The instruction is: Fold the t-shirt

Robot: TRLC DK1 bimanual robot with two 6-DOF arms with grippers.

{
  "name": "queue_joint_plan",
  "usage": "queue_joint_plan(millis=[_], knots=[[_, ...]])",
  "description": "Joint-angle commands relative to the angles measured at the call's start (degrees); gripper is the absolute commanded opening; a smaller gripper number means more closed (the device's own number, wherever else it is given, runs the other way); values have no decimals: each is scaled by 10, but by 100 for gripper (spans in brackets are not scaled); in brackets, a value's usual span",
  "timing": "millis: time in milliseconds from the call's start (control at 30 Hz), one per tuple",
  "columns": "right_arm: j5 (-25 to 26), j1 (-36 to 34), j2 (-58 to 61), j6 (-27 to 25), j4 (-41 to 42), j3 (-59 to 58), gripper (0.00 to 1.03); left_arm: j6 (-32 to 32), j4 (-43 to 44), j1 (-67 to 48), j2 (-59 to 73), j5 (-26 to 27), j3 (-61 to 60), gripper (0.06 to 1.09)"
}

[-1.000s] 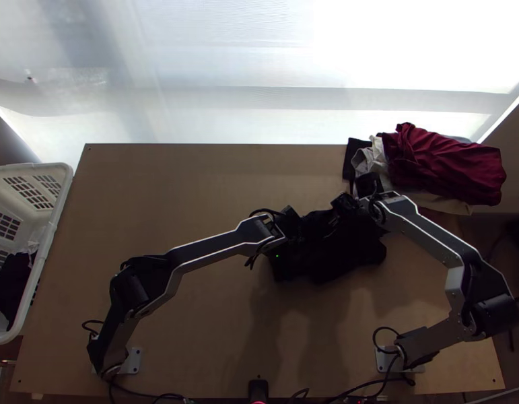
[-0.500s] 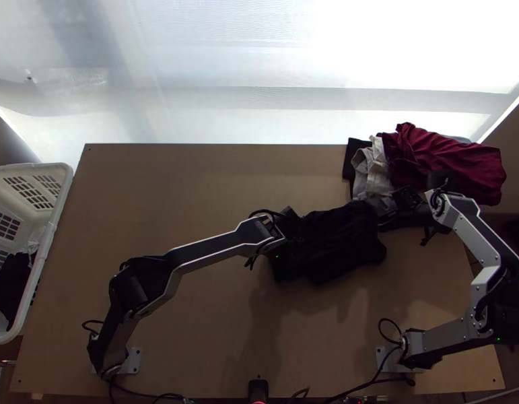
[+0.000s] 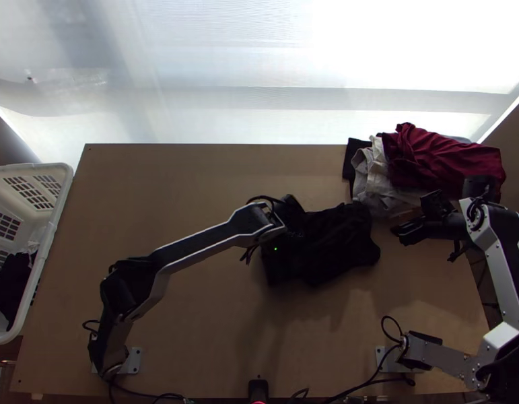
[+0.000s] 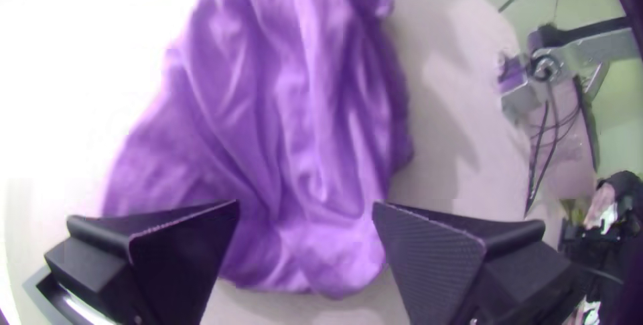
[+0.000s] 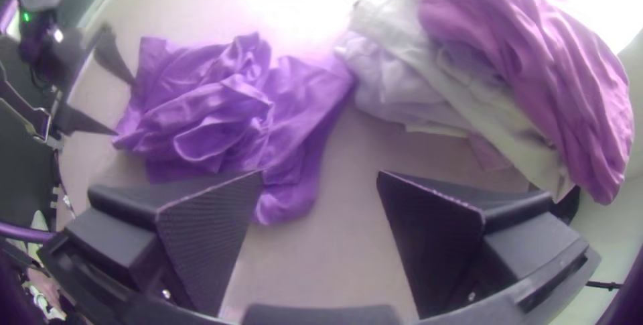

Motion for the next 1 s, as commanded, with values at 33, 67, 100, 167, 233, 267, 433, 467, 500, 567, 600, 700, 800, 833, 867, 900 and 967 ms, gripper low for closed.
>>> queue_joint_plan(millis=[33, 67, 100, 167, 233, 267, 433, 467, 500, 567, 600, 700, 800, 833, 867, 900, 967], knots=[[53, 107, -97, -6, -59, -41, 91, -20, -37, 22, -113, 52, 85, 105], [64, 134, -108, -8, -61, -55, 91, -19, -44, 28, -125, 53, 93, 105], [80, 165, -123, -15, -61, -73, 92, -12, -49, 37, -138, 57, 95, 105], [127, 261, -154, -10, -56, -113, 92, 11, -67, 68, -155, 58, 88, 105], [190, 385, -173, 24, -47, -150, 93, 23, -71, 117, -167, 57, 66, 105], [222, 449, -182, 41, -37, -165, 94, 24, -71, 149, -172, 58, 58, 104], [317, 676, -196, 100, 11, -201, 95, 33, -70, 312, -203, 48, 29, 104], [330, 702, -190, 105, 22, -205, 95, 33, -70, 344, -210, 46, 23, 104], [343, 724, -183, 109, 33, -207, 95, 34, -68, 373, -218, 45, 13, 104], [351, 741, -162, 108, 57, -208, 95, 36, -61, 412, -240, 44, -13, 104], [352, 747, -148, 108, 73, -208, 95, 39, -57, 427, -256, 43, -31, 104], [351, 762, -100, 107, 119, -207, 97, 60, -38, 465, -301, 37, -92, 104], [351, 769, -40, 102, 156, -202, 97, 76, -26, 477, -337, 32, -146, 103], [351, 769, -21, 100, 164, -198, 97, 85, -24, 480, -347, 32, -162, 103], [351, 769, -2, 100, 178, -193, 97, 85, -20, 483, -355, 32, -175, 102], [351, 770, 17, 98, 194, -188, 97, 83, -16, 486, -362, 32, -185, 102], [351, 775, 53, 99, 211, -172, 98, 81, -10, 487, -376, 32, -206, 102]])
